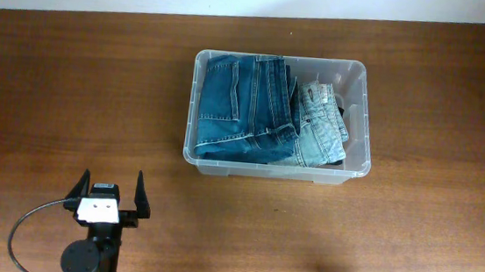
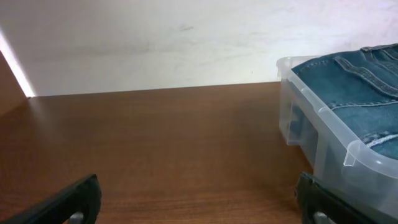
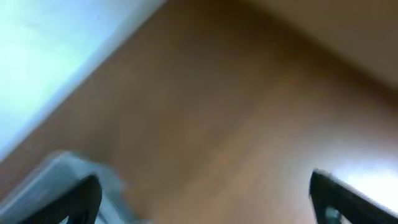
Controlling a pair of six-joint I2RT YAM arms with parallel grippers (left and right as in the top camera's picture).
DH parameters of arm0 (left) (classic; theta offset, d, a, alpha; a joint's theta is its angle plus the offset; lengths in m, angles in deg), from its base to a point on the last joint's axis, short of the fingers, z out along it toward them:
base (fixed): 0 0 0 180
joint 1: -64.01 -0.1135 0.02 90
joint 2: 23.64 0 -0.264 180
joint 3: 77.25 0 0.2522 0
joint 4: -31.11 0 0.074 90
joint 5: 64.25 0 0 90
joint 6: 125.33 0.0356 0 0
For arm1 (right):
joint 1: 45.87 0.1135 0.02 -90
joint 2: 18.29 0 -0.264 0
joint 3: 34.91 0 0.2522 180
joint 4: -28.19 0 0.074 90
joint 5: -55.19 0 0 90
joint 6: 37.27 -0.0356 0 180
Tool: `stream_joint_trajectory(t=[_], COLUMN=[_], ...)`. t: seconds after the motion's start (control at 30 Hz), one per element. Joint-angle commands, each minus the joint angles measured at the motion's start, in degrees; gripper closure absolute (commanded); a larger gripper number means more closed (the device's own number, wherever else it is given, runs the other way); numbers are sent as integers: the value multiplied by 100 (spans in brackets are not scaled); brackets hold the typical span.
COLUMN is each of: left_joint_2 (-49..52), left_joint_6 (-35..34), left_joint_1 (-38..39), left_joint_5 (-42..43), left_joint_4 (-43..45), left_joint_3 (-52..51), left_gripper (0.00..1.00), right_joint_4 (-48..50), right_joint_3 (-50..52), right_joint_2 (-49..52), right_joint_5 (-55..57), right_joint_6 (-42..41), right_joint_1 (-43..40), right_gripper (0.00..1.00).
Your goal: Pack container
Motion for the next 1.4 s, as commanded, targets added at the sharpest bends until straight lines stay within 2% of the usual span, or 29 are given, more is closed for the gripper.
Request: stream_joint_trajectory(t=[0.0,0.17,0.33,0.47,0.67,1.03,1.2,1.37], left_joint_2=[-48,-48,-48,-48,-48,-48,-48,-48], left_joint_6=[90,90,90,90,90,90,90,90], left_joint_1=[-35,-35,-35,-35,-35,-35,-35,-35], left_joint_5=[-42,-42,-42,-42,-42,-42,-42,-42], left_joint_4=[-20,-20,-20,-20,-20,-20,-20,-20], left_joint_3=[-28,-28,-28,-28,-28,-28,-28,-28], left_gripper=[0,1,1,1,1,0,1,1], right_joint_4=[844,2612,3930,4964,5947,6234,6566,6924], right_joint_3=[1178,3512,5716,7257,8964,10041,10268,10415], right_joint_2=[-1106,-2743,-4310,-5460,-6837,-7943,-7945,-7945], right_joint_5=[-199,-197,-199,-201,-205,-164,-181,-181], right_joint_6=[-85,-59,-63,-61,-63,-39,35,448], right_joint_1=[673,1429,1759,1932,2212,2857,2846,2846], right_gripper=[2,1,2,2,2,2,2,2])
